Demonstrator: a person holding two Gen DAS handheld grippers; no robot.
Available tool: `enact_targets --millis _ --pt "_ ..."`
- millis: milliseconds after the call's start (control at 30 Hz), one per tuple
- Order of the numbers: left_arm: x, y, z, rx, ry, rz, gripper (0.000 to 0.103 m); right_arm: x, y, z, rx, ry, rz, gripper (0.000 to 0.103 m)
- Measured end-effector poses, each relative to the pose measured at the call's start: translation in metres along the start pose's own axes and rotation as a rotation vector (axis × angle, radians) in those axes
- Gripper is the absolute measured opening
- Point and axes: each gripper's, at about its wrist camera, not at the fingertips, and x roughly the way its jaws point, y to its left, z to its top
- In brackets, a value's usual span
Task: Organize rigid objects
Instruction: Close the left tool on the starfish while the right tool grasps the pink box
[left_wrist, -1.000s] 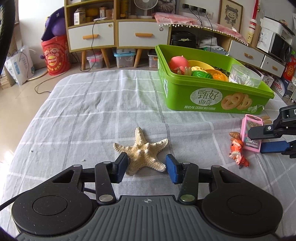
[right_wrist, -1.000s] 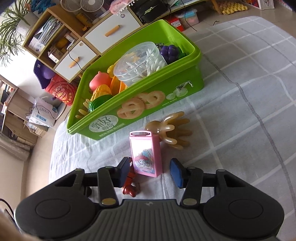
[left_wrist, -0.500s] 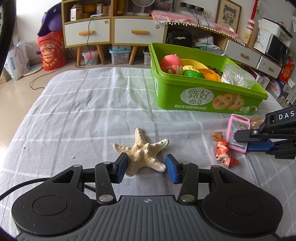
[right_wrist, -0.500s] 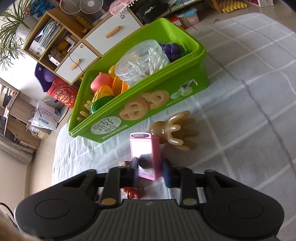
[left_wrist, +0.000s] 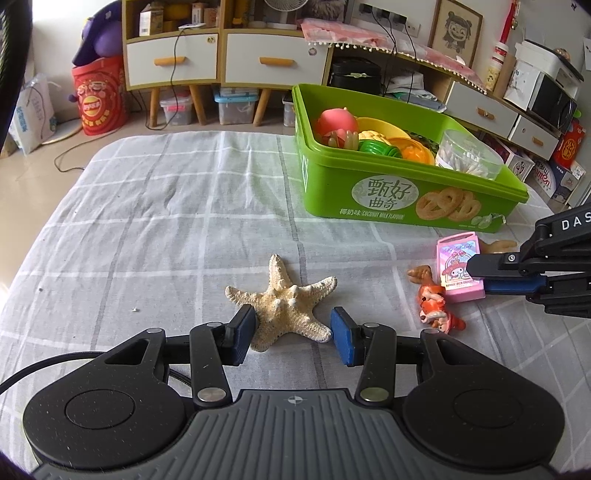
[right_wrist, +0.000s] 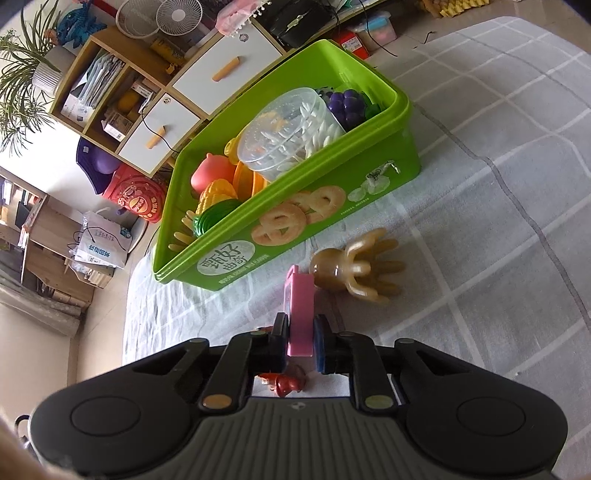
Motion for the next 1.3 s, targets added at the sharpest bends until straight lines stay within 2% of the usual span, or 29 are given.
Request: enact_targets --millis 500,600,833,1000,1300 --pt "-0.005 -0.002 0.004 -0.029 0.018 -0.038 0.049 -0.02 0.001 0.005 0.0 0.033 0.037 0.0" --pt "-0.007 -0.005 0.006 -0.031 0.016 -0.057 0.044 -0.025 0.001 0.007 0.0 0.029 0.048 0.0" --pt "-0.011 -0.008 0.01 -0.036 0.025 -0.079 0.043 -0.042 -0.008 0.015 0.026 0.011 0.078 0.0" --pt "-0.016 0.0 0.012 -0.089 0.027 -0.089 0.043 -0.052 -0.016 0.02 0.046 0.003 0.078 0.0" --pt "-0.033 0.004 0.025 -0.17 -0.034 -0.147 0.043 -0.07 -0.023 0.029 0.094 -0.045 0.118 0.0"
